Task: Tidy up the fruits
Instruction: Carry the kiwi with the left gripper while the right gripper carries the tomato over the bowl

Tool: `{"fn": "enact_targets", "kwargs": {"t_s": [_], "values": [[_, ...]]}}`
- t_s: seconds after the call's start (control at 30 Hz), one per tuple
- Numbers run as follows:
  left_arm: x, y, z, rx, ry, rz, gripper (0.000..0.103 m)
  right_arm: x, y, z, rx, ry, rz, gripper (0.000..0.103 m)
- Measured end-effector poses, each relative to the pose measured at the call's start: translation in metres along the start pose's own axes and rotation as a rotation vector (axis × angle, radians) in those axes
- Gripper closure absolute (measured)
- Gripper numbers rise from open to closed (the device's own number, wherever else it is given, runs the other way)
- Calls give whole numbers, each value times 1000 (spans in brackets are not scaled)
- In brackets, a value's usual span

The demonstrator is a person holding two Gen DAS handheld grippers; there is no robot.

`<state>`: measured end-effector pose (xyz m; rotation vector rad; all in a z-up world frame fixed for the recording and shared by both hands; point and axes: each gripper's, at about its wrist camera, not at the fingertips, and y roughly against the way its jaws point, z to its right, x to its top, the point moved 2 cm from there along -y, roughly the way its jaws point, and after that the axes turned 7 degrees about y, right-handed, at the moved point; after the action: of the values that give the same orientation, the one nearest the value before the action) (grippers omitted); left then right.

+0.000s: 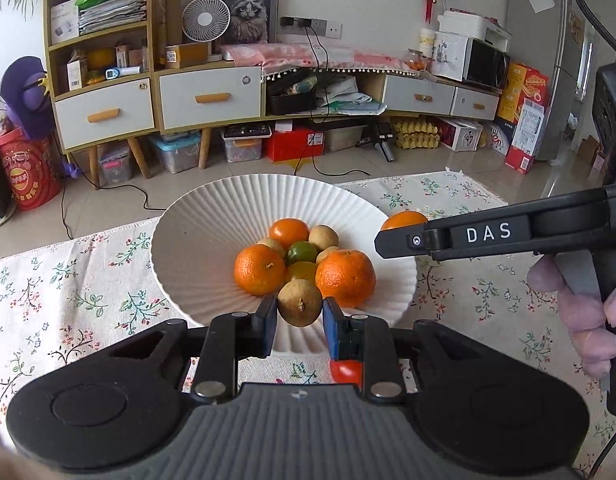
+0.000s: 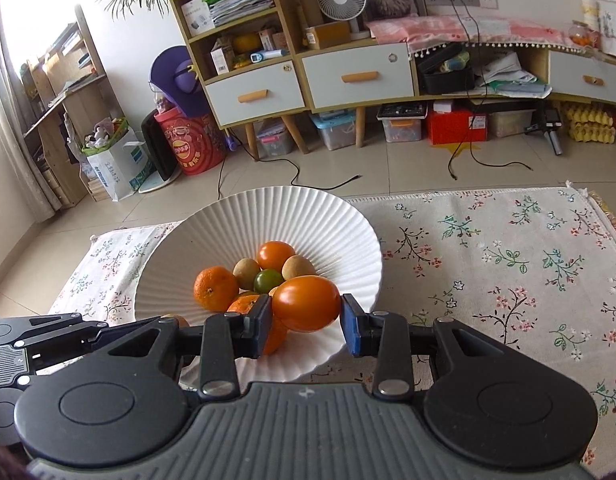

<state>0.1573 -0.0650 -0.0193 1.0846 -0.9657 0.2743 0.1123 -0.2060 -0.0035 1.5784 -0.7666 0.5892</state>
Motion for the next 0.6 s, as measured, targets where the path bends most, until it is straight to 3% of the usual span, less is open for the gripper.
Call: {"fn": "enact_targets", "kwargs": {"t_s": [0.6], "values": [[-1,-5,-6,11,13,-10,84,0,-8,3,-13,6,-25,68]]}}
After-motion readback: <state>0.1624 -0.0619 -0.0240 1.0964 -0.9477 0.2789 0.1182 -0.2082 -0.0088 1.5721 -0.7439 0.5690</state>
